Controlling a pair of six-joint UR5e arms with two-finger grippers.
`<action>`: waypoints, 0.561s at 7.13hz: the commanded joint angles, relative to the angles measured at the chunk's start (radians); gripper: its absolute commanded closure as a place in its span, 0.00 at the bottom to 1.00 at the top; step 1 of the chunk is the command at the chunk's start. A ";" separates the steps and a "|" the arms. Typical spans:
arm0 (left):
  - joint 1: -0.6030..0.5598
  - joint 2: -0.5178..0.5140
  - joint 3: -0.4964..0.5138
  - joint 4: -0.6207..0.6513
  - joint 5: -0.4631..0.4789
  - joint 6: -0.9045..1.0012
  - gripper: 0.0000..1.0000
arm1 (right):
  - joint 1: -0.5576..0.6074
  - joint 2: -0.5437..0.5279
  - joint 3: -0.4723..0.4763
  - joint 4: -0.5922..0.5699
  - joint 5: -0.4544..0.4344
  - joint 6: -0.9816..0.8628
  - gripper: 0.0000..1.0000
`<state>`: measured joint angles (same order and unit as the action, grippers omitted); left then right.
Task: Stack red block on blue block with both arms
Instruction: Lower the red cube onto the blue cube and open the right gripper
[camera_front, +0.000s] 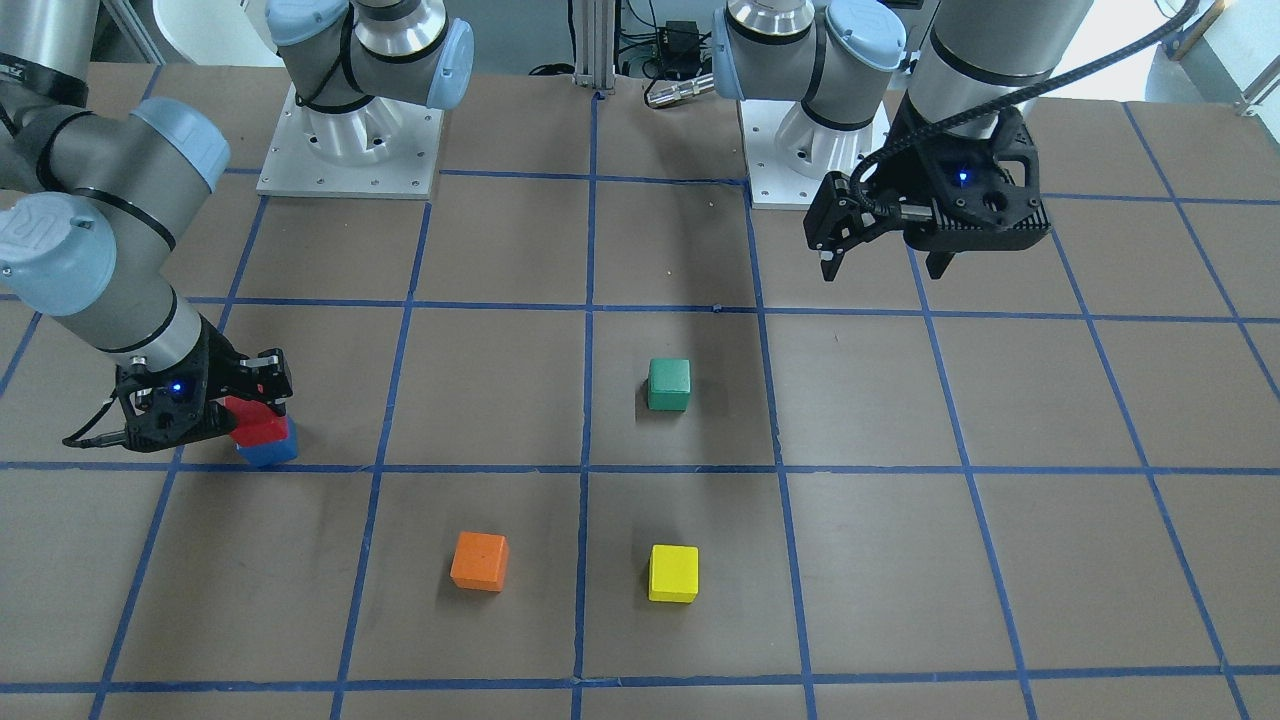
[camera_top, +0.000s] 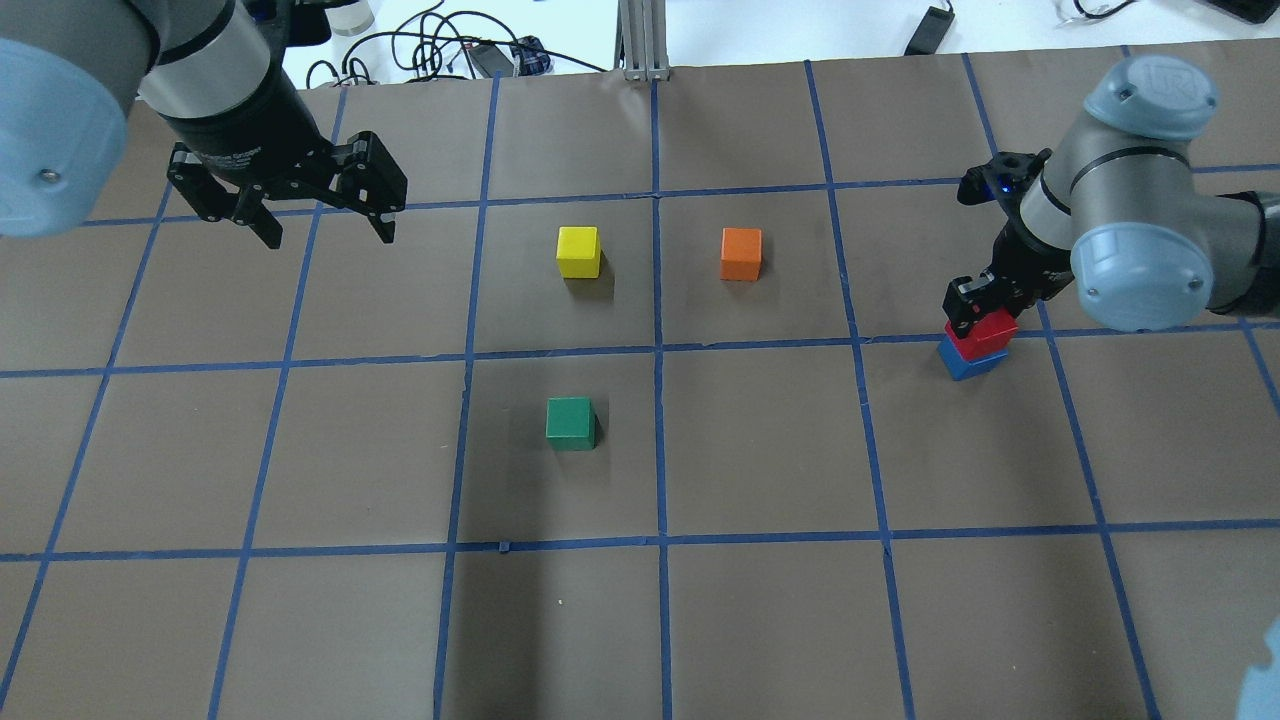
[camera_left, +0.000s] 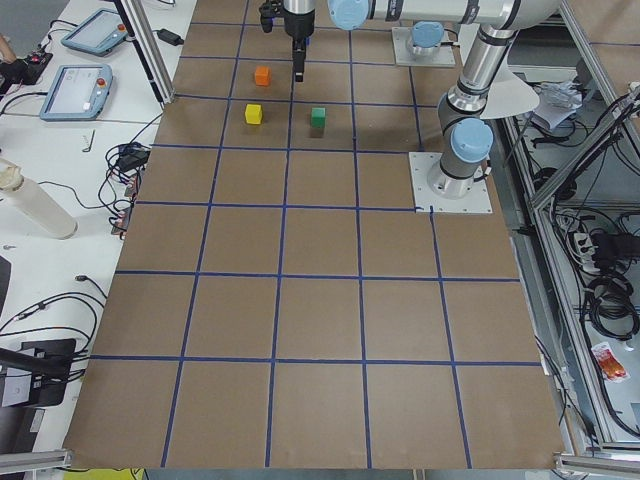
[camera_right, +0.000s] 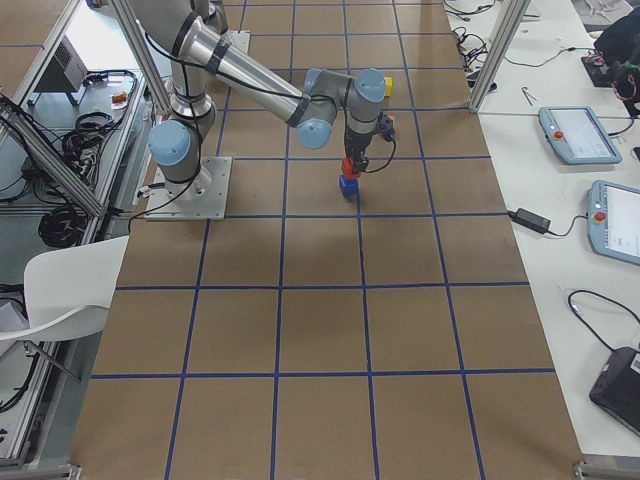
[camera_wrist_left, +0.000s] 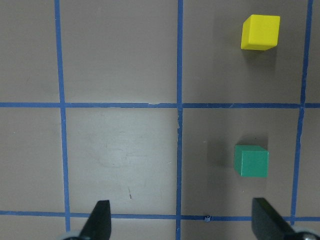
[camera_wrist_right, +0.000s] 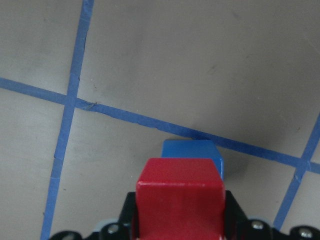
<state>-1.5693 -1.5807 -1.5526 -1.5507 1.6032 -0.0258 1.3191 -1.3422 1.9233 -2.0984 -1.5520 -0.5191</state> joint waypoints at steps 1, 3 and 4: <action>0.000 0.001 -0.006 -0.003 0.000 -0.002 0.00 | -0.009 -0.002 0.003 -0.003 0.004 0.001 1.00; 0.000 0.001 -0.007 -0.002 -0.002 -0.002 0.00 | -0.011 -0.002 0.003 -0.002 0.004 0.001 1.00; 0.000 0.002 -0.010 0.001 0.000 -0.002 0.00 | -0.011 -0.002 0.003 -0.003 0.003 0.001 1.00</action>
<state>-1.5692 -1.5796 -1.5600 -1.5522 1.6019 -0.0276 1.3093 -1.3436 1.9266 -2.1005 -1.5478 -0.5185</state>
